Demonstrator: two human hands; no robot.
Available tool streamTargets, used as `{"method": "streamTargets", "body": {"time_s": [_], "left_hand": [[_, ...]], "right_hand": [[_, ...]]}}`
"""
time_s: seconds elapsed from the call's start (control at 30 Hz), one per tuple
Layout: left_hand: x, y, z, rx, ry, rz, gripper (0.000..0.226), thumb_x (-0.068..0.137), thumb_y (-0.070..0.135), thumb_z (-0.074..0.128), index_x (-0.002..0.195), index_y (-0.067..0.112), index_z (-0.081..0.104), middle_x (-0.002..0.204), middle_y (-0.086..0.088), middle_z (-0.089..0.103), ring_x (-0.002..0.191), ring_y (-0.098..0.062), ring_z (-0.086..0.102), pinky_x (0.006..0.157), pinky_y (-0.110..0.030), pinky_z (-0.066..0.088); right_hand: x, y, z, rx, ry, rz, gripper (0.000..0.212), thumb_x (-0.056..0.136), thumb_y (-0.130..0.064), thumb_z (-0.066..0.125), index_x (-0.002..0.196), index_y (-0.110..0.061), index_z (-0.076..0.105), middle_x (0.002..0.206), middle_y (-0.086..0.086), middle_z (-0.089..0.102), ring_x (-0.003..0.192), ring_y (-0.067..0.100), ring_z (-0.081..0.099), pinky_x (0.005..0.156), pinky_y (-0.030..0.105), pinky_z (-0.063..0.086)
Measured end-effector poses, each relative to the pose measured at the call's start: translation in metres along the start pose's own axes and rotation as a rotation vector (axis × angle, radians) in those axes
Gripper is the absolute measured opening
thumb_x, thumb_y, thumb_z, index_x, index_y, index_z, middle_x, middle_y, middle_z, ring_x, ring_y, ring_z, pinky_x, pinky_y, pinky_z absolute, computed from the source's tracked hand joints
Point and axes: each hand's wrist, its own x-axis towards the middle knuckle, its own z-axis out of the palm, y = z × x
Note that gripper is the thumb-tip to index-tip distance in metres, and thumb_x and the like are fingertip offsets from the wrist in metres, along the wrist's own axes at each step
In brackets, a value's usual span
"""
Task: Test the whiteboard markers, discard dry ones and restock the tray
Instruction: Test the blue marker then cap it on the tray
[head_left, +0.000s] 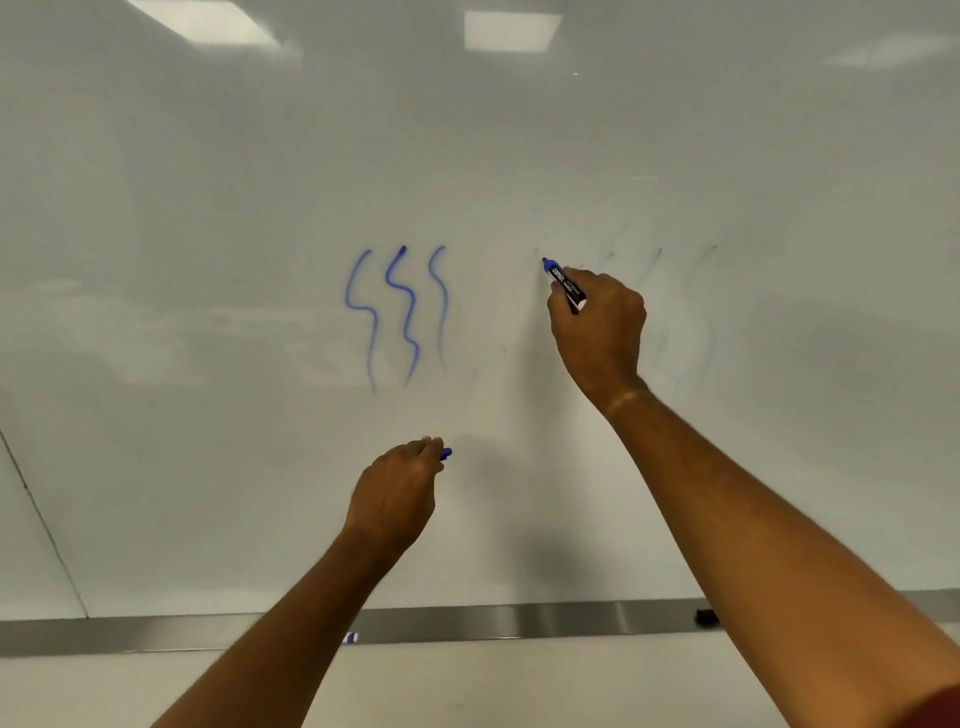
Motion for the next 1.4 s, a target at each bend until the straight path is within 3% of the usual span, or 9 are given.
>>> {"method": "streamTargets", "body": {"time_s": [0.13,0.33,0.4,0.57,0.87,1.0,1.13,1.3,1.4], "left_hand": [[0.0,-0.004,0.003,0.009,-0.003,-0.016,0.024,0.067,-0.002,0.08,0.082,0.007,0.064,0.067,-0.005,0.066,0.048,-0.023,0.059,0.041,-0.023,0.037],[-0.006,-0.006,0.008,0.01,-0.015,-0.02,0.025,0.067,-0.001,0.08,0.082,0.008,0.063,0.067,-0.004,0.066,0.049,-0.022,0.059,0.041,-0.022,0.033],[-0.007,-0.005,0.011,0.003,-0.021,-0.012,0.026,0.065,-0.002,0.081,0.08,0.009,0.063,0.066,-0.004,0.066,0.048,-0.021,0.059,0.042,-0.021,0.032],[-0.011,-0.003,0.017,-0.025,-0.04,-0.022,0.025,0.065,0.0,0.082,0.079,0.01,0.064,0.066,-0.004,0.067,0.049,-0.021,0.06,0.04,-0.024,0.04],[-0.02,-0.009,0.018,-0.038,-0.068,-0.044,0.031,0.059,0.002,0.086,0.082,0.009,0.067,0.066,-0.004,0.067,0.048,-0.02,0.061,0.041,-0.022,0.043],[-0.023,-0.014,0.018,-0.028,-0.073,-0.053,0.033,0.056,0.002,0.088,0.079,0.01,0.066,0.064,-0.003,0.066,0.046,-0.019,0.06,0.041,-0.02,0.039],[-0.025,-0.017,0.019,-0.03,-0.056,-0.042,0.034,0.056,0.002,0.088,0.08,0.011,0.066,0.064,-0.002,0.067,0.047,-0.018,0.06,0.04,-0.02,0.04],[-0.024,-0.014,0.02,-0.017,-0.065,-0.023,0.037,0.05,0.004,0.091,0.077,0.012,0.067,0.063,-0.001,0.067,0.045,-0.016,0.06,0.039,-0.019,0.041],[-0.026,-0.011,0.023,-0.045,-0.061,-0.018,0.036,0.053,0.003,0.089,0.08,0.012,0.067,0.064,0.0,0.066,0.046,-0.016,0.06,0.039,-0.021,0.042]], "right_hand": [[-0.016,-0.001,0.003,-0.079,-0.092,-0.072,0.017,0.089,-0.017,0.06,0.077,-0.007,0.068,0.062,0.004,0.058,0.054,0.014,0.047,0.054,0.022,0.026],[-0.064,0.025,-0.009,-0.096,-0.136,0.046,0.018,0.086,-0.011,0.062,0.069,-0.009,0.063,0.058,-0.001,0.053,0.051,0.01,0.041,0.049,0.016,0.02],[-0.08,0.033,-0.011,-0.103,-0.163,0.098,0.018,0.086,-0.012,0.062,0.069,-0.009,0.063,0.058,-0.002,0.053,0.05,0.011,0.044,0.049,0.014,0.024],[-0.099,0.029,-0.008,-0.054,-0.327,0.107,0.013,0.085,-0.018,0.064,0.082,-0.01,0.074,0.071,0.004,0.07,0.062,0.017,0.063,0.061,0.034,0.051],[-0.006,-0.026,0.016,-0.05,-0.02,-0.038,0.016,0.09,-0.017,0.06,0.093,-0.006,0.072,0.069,0.006,0.065,0.057,0.015,0.055,0.052,0.013,0.028],[-0.03,-0.032,0.027,-0.109,-0.156,-0.157,0.014,0.088,-0.014,0.062,0.089,-0.006,0.072,0.069,0.008,0.064,0.058,0.021,0.058,0.056,0.021,0.032],[-0.071,-0.008,0.022,-0.063,-0.12,0.023,0.01,0.085,-0.013,0.062,0.08,-0.008,0.069,0.065,0.006,0.06,0.056,0.018,0.056,0.054,0.022,0.032],[-0.109,-0.006,0.023,-0.033,-0.416,0.02,0.014,0.088,-0.017,0.061,0.088,-0.011,0.073,0.072,0.005,0.068,0.064,0.02,0.062,0.058,0.026,0.044],[-0.081,-0.007,0.015,0.06,-0.168,0.041,0.011,0.084,-0.012,0.064,0.091,-0.012,0.074,0.071,0.005,0.067,0.062,0.017,0.06,0.06,0.028,0.046]]}}
